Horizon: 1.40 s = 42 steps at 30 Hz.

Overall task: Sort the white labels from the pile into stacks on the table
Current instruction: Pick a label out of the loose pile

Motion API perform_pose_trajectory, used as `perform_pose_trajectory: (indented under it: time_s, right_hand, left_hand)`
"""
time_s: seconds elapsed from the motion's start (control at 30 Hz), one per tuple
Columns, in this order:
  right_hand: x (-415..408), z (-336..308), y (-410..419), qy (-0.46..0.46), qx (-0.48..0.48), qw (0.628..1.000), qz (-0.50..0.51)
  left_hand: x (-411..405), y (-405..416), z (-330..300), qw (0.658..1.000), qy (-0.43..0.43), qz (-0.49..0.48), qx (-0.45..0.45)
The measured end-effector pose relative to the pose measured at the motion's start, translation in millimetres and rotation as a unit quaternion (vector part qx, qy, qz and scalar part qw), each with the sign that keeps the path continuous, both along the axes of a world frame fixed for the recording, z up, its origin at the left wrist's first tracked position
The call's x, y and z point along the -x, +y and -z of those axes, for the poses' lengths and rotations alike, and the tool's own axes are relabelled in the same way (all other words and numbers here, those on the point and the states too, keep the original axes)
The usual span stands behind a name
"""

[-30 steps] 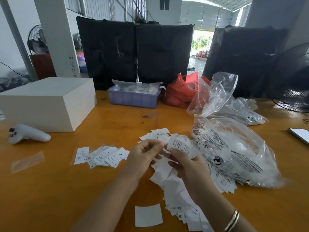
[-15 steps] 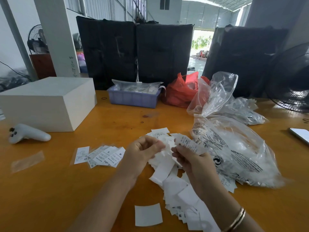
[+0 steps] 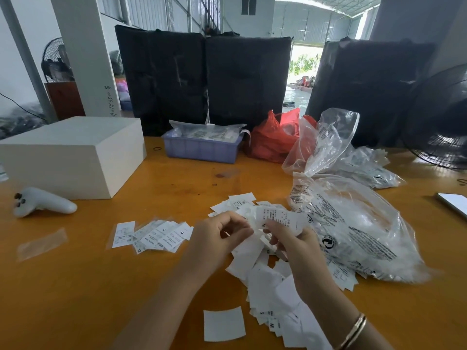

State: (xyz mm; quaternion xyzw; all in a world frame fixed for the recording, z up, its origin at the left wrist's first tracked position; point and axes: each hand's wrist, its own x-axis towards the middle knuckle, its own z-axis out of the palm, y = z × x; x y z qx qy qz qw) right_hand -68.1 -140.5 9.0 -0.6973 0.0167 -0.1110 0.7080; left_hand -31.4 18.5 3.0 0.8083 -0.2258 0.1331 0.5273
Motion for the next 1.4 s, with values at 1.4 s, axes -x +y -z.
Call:
perform_pose_trajectory:
  time_s: [1.4]
  right_hand:
    - [1.6,-3.0,-0.6,0.002,0.160,0.986,-0.041]
  left_hand:
    - [-2.3,5.8,-3.3,1.000,0.013,0.012,0.017]
